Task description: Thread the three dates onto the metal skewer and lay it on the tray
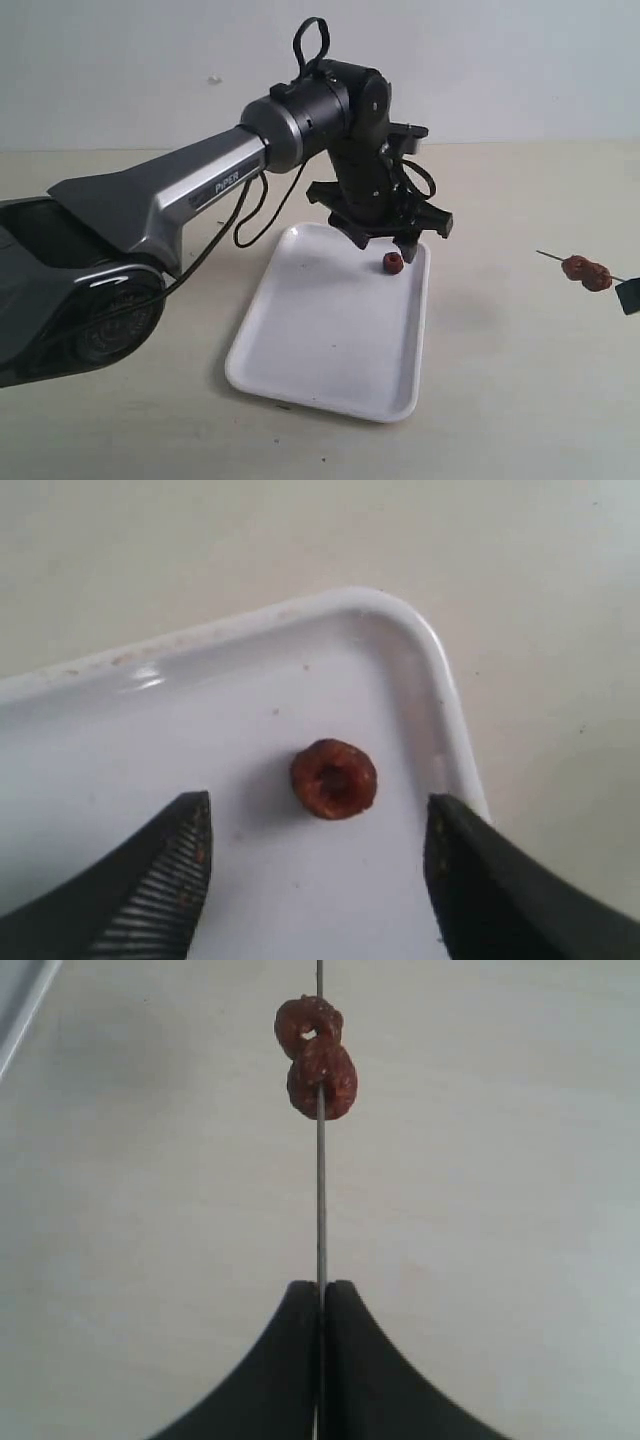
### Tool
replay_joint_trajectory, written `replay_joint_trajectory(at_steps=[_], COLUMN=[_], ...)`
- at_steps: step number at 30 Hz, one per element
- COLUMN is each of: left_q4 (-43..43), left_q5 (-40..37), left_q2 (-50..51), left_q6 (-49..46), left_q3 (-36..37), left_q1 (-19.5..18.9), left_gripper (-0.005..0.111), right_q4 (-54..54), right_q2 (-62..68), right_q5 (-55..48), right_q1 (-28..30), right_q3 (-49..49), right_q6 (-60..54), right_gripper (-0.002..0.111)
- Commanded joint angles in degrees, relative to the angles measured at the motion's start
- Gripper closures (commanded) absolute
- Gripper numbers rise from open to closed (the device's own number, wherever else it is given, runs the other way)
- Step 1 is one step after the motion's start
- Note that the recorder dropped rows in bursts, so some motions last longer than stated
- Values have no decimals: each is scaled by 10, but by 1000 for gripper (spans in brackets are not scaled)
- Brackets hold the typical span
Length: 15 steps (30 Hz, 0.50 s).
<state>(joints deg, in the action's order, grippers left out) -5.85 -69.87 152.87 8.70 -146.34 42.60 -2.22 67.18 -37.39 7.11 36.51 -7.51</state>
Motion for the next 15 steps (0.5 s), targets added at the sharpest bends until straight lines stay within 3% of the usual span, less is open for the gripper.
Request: replay_joint_trajectory(at_steps=[1,15], left_q4=[4,44], left_q5=[-1,2], left_q2=[4,11], left_q6=[28,68], left_q3=[-4,-4], left_q1=[15,13], left_gripper=[46,46], right_q4=[-3,-8], right_q2=[-6,-6], right_q5=[9,2], right_q1=[2,2], right_q3=[-1,-1], right_q6=[1,1], right_gripper=[108,108])
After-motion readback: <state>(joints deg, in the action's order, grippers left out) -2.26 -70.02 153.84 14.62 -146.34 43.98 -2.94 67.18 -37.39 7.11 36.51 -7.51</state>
